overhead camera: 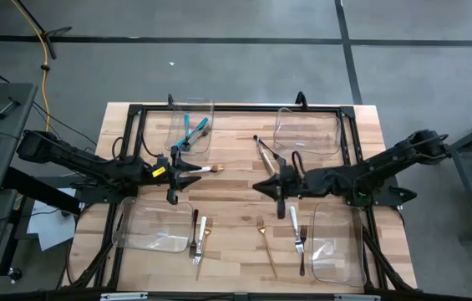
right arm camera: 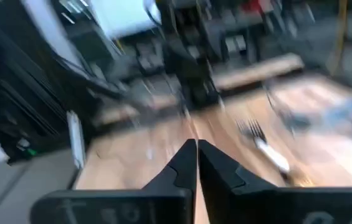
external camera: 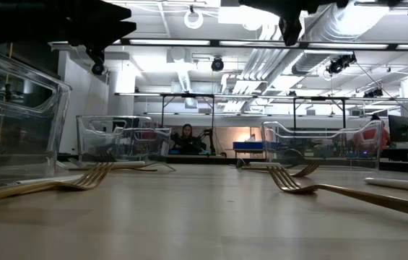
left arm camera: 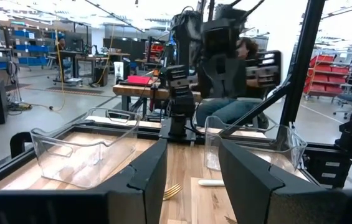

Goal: Sort silverware by color (type)
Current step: Put the gold fork into the top right transparent bin

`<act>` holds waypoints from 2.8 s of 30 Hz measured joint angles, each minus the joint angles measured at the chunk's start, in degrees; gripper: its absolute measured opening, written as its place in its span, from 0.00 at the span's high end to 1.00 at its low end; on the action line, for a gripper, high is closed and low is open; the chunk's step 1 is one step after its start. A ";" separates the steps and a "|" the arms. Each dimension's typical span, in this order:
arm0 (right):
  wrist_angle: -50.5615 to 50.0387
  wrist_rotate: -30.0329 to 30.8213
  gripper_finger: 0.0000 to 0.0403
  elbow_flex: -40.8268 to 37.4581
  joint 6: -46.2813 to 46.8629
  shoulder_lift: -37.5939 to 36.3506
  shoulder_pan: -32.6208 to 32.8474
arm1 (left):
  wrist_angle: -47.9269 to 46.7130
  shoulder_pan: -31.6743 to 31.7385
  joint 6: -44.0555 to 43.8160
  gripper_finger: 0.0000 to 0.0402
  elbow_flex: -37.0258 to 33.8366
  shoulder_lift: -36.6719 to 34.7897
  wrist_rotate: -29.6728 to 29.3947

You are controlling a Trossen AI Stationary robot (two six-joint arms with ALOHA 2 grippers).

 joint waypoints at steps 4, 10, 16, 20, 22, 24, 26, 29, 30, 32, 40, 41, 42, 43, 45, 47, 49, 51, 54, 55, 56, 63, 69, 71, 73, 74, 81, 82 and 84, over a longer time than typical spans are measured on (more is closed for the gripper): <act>-31.01 5.74 0.85 14.85 9.53 5.93 4.02 | -0.31 0.00 0.00 0.66 0.00 0.01 0.00; -65.66 3.61 0.68 35.96 29.72 20.22 8.14 | -0.48 -0.02 0.00 0.66 0.00 0.00 0.00; -77.98 -5.74 0.62 48.96 45.01 33.65 10.14 | -1.11 -0.02 0.00 0.66 0.00 -0.01 0.00; -81.96 -8.20 0.62 54.95 45.97 40.85 10.59 | -1.29 -0.02 0.00 0.66 0.00 0.01 0.00; -84.89 -9.02 0.62 57.31 46.28 44.02 10.54 | -1.29 -0.02 0.00 0.66 0.00 0.01 0.00; -87.51 -9.52 0.62 59.06 46.33 46.56 10.30 | -1.29 -0.02 0.00 0.66 0.00 0.01 0.00; -89.06 -9.89 0.62 60.30 47.29 48.50 10.03 | -1.31 -0.02 0.00 0.66 0.00 0.01 0.00; -90.36 -10.26 0.62 60.34 49.07 50.59 9.91 | -1.35 -0.02 0.00 0.66 0.00 0.01 0.00; -90.54 -10.31 0.62 60.10 49.55 51.06 9.91 | -1.44 -0.02 0.00 0.66 0.00 0.01 0.00; -90.50 -10.47 0.62 59.98 49.91 52.11 9.91 | -1.69 -0.02 0.00 0.66 0.00 0.01 0.00; -88.83 -14.55 0.62 59.92 50.82 53.60 9.95 | -3.26 -0.02 0.00 0.66 0.00 0.01 0.00; -88.84 -14.58 0.62 59.91 51.19 53.61 9.95 | -3.26 -0.02 -0.02 0.66 0.00 0.01 0.00; -88.84 -14.62 0.62 59.91 51.49 53.61 9.95 | -3.24 -0.02 0.00 0.66 0.00 0.01 0.00; -88.70 -14.65 0.62 59.84 51.88 53.58 9.95 | -3.24 -0.02 -0.02 0.66 0.00 0.01 0.00; -86.82 -15.57 0.62 58.54 52.32 53.54 9.95 | -3.24 -0.04 -0.01 0.66 0.00 0.01 0.00; -84.85 -17.05 0.62 56.94 52.33 53.56 9.95 | -3.26 -0.04 -0.02 0.66 0.00 0.01 0.00; -82.02 -18.59 0.62 55.15 52.33 53.41 9.95 | -3.33 -0.04 -0.02 0.66 0.00 0.01 0.00; -80.30 -19.49 0.62 53.72 52.40 53.04 9.89 | -3.50 -0.04 -0.02 0.66 0.00 0.01 0.00; -79.59 -19.54 0.62 52.65 52.38 52.99 9.90 | -3.48 -0.04 -0.02 0.66 0.00 0.01 0.00; -79.43 -19.54 0.63 52.39 52.37 53.03 9.91 | -3.48 -0.04 -0.02 0.66 0.00 0.01 0.00; -79.32 -19.55 0.64 52.17 52.33 53.04 9.91 | -3.45 -0.04 -0.02 0.66 0.00 0.01 0.00; -80.05 -17.89 0.91 52.03 50.58 53.21 9.97 | -3.45 -0.04 -0.02 0.66 0.00 0.01 0.00; -80.57 -16.73 0.95 51.96 45.62 53.28 9.91 | -3.45 -0.04 -0.02 0.66 0.00 0.01 0.00; -80.72 -16.15 0.97 51.94 44.19 53.28 9.95 | -3.45 -0.04 -0.02 0.66 0.00 0.01 0.00; -80.97 -15.29 0.98 51.90 42.36 53.28 9.96 | -3.45 -0.04 -0.02 0.66 0.00 0.01 0.00; -81.10 -14.88 0.98 51.89 41.24 53.21 9.98 | -3.45 -0.04 -0.02 0.66 0.00 0.01 0.00; -86.07 -8.86 0.99 51.22 36.93 51.07 10.26 | -3.32 -0.04 -0.02 0.66 0.00 0.01 0.00; -87.65 -7.24 0.99 51.10 36.99 50.58 10.17 | -3.30 -0.04 -0.02 0.66 0.00 0.00 0.00; -88.95 -4.22 0.99 51.36 38.02 48.95 10.04 | -3.03 -0.04 -0.02 0.66 0.00 0.01 0.00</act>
